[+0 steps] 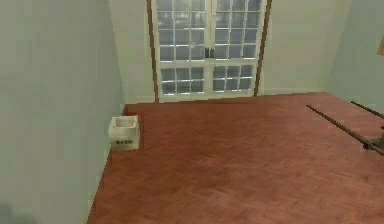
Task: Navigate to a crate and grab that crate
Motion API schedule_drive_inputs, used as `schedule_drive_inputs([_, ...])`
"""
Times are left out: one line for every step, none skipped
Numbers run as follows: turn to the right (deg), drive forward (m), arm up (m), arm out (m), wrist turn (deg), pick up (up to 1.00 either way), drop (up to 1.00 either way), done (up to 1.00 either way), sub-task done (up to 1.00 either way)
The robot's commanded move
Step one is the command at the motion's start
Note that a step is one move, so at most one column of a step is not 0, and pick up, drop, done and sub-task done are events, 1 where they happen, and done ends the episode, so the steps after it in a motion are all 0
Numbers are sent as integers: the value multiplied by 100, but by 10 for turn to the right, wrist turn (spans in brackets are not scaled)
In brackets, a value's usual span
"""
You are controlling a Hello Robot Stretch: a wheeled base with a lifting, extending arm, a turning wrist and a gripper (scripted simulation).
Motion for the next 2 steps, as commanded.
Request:
schedule_drive_inputs([30, 0, 0, 0, 0, 0, 0, 0, 0])
schedule_drive_inputs([0, 100, 0, 0, 0, 0, 0, 0, 0])
